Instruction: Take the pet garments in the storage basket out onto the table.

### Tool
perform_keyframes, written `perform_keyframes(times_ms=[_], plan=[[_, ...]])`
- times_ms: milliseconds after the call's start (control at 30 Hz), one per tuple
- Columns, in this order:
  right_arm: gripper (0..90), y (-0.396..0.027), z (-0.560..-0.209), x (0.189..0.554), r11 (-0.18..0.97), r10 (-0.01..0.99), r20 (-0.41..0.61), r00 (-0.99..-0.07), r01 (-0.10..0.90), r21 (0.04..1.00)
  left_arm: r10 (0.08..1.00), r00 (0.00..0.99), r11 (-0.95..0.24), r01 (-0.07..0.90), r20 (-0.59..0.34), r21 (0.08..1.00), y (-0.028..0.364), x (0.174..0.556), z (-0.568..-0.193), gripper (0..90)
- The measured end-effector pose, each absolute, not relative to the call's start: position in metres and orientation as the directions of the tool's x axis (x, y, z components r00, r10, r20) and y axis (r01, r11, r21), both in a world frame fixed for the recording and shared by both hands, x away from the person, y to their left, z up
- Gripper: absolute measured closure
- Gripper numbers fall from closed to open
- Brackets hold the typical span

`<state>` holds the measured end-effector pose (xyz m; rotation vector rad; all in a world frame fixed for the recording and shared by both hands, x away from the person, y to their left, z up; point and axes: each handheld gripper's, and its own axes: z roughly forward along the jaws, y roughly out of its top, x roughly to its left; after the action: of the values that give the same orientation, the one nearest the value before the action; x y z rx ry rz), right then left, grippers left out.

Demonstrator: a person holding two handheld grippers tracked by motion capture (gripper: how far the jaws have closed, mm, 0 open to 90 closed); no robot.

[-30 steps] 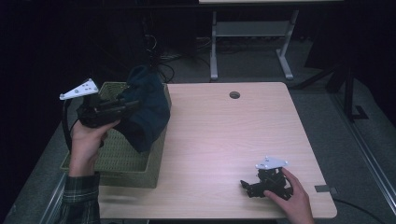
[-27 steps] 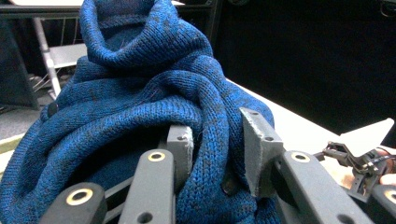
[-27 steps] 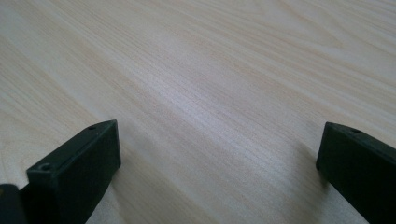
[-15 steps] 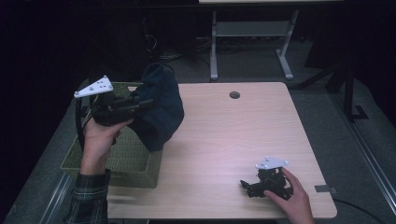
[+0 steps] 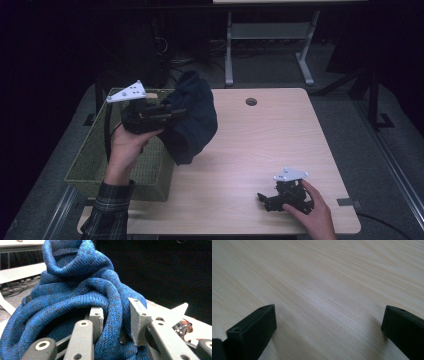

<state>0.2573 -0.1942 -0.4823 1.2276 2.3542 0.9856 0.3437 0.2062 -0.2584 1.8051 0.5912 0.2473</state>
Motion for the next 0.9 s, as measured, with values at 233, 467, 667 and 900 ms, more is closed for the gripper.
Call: perform_keyframes(times_ms=[233,467,667,900], plan=[[0.0,-0.194,-0.482,0.257,0.397,0.809,0.042,-0.586,0.598,0.697,0.472,0.873,-0.232,0.261,-0.126,0.937,0.182,0.346,-0.261,67.1],[0.0,-0.194,-0.482,0.257,0.398,0.809,0.039,-0.587,0.595,0.698,0.436,0.890,-0.254,0.266,-0.135,0.930,0.156,0.348,-0.269,67.2],[0.0,-0.194,-0.482,0.258,0.398,0.809,0.039,-0.587,0.594,0.699,0.401,0.905,-0.294,0.270,-0.138,0.917,0.136,0.350,-0.277,67.2],[0.0,-0.194,-0.482,0.257,0.398,0.809,0.039,-0.587,0.594,0.699,0.393,0.912,-0.348,0.266,-0.118,0.899,0.112,0.355,-0.290,67.2]])
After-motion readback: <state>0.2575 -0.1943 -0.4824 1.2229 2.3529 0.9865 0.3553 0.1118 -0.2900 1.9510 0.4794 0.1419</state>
